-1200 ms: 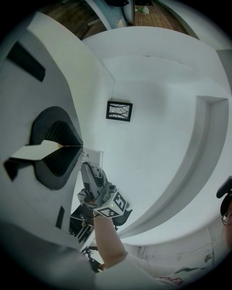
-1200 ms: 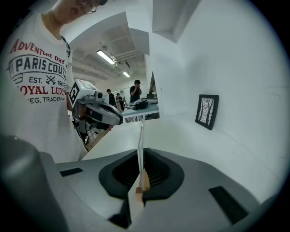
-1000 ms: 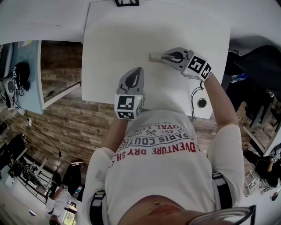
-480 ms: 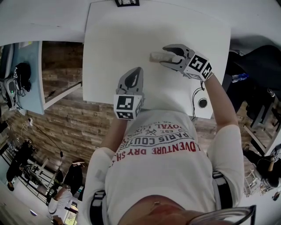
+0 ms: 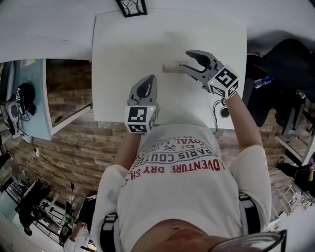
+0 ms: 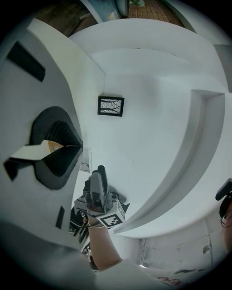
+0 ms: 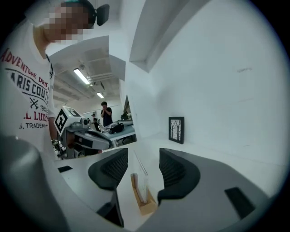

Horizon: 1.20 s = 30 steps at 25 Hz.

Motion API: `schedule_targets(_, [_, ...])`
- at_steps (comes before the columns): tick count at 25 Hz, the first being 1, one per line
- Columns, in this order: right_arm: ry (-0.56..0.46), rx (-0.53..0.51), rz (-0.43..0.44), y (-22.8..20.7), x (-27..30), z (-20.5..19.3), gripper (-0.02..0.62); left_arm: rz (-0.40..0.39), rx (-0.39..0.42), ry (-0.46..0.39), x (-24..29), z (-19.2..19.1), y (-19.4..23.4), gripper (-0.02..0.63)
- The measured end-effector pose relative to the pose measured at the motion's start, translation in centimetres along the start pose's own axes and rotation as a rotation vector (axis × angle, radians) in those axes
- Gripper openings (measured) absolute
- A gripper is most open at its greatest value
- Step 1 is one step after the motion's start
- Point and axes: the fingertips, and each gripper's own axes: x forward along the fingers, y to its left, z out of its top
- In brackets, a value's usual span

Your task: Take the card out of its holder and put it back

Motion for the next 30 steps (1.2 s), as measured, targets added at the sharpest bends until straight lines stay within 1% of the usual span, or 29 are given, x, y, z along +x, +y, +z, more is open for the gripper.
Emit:
schedule_targets(1, [-0.025, 0.013, -0.042, 0.0, -0.7, 0.5, 0.216, -0.009, 0.005, -0.005, -0.1, 0.1, -0.2, 0.025])
schedule_targets(2, [-0.048, 0.027, -0.089, -0.1, -1.3, 0.8, 0.12, -0.019, 0.011, -0.01, -0.2, 0.2, -0.4, 0.025])
schedule_targets(3, [-0.069, 0.04, -0.137, -0.2, -2.0, 1.1, 0.044, -0.029, 0.016, -0.014, -0.3, 0.3, -0.6, 0.025])
schedule_targets(5, [-0.095, 0.053, -0.217, -0.4, -3.2, 1.2, 0.044, -0.051, 0.027, -0.023, -0.5, 0.5, -1.1, 0.025])
schedule_targets(7, [-0.091, 0.05, -0.299, -0.3, -4.1, 0.8, 0.038, -0.07, 0.036, -0.034, -0.8, 0.8, -1.5, 0.025])
schedule_targets(10, [-0.03, 0.015, -0.445, -0.2, -5.1, -0.2, 0.026, -0.092, 0.047, -0.05, -1.3, 1.3, -1.8, 0.025])
schedule_targets(12, [-0.007, 0.008, -0.527, 0.2, -5.6, -0.6, 0.026, -0.105, 0.054, -0.062, -1.6, 1.6, -1.8, 0.025])
schedule_targets(15, [-0.021, 0.056, -0.637, 1.3, -6.4, -0.8, 0.025, -0.122, 0.065, -0.075, -2.1, 1.8, -1.7, 0.025])
schedule_targets(18, [-0.038, 0.118, -0.728, 3.0, -6.8, -1.4, 0.025, -0.132, 0.078, -0.082, -2.4, 1.7, -1.5, 0.025])
schedule_targets(21, [-0.046, 0.139, -0.766, 5.0, -6.7, -2.1, 0.025, -0.137, 0.078, -0.091, -2.8, 1.7, -1.4, 0.025])
schedule_targets(24, [-0.069, 0.119, -0.771, 6.7, -6.5, -1.9, 0.025, -0.149, 0.086, -0.098, -3.0, 1.6, -1.6, 0.025])
schedule_targets(30, [-0.055, 0.126, -0.778, 8.0, -6.0, -2.2, 0.025, -0.16, 0.093, -0.11, -3.4, 1.5, -1.3, 0.025])
